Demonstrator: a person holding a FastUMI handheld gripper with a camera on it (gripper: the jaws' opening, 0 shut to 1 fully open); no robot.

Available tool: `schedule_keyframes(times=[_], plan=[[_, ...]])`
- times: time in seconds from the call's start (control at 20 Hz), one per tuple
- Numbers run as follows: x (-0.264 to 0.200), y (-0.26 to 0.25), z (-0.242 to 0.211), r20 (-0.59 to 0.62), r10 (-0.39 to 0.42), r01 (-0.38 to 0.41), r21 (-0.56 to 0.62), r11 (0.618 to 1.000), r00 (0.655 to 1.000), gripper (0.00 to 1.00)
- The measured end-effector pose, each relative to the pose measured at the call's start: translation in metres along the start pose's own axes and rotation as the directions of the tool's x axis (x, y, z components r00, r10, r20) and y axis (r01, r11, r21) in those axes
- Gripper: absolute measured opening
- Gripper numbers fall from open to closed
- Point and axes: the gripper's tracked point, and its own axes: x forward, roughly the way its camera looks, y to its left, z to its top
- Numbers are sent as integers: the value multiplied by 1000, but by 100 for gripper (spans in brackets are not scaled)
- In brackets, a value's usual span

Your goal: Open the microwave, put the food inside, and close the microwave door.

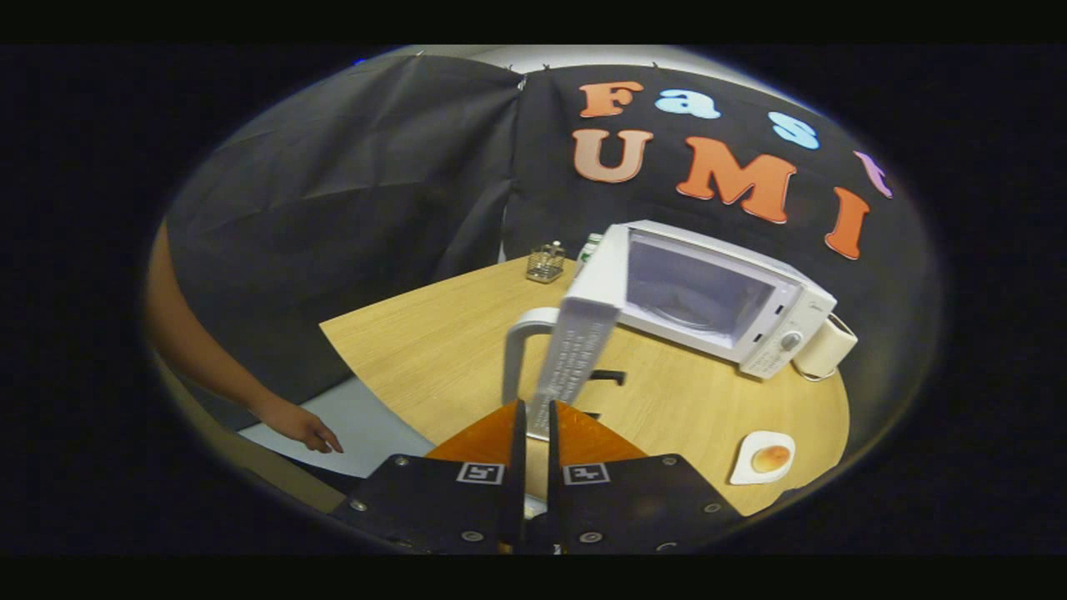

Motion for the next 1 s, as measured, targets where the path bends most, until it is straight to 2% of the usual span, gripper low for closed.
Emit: schedule_keyframes(times=[0.25, 0.35, 0.4, 0.5, 0.7, 1.0], plan=[[-8, -78, -10, 11, -125, 123, 103, 987, 992, 21], [-9, -102, -19, 8, -167, 165, 110, 980, 986, 37], [-8, -114, -24, 7, -187, 185, 112, 976, 982, 51], [-6, -137, -41, -12, -222, 221, 119, 968, 975, 67], [-1, -187, -72, -58, -278, 283, 146, 948, 959, 88], [6, -249, -127, -148, -342, 367, 201, 908, 928, 98]])
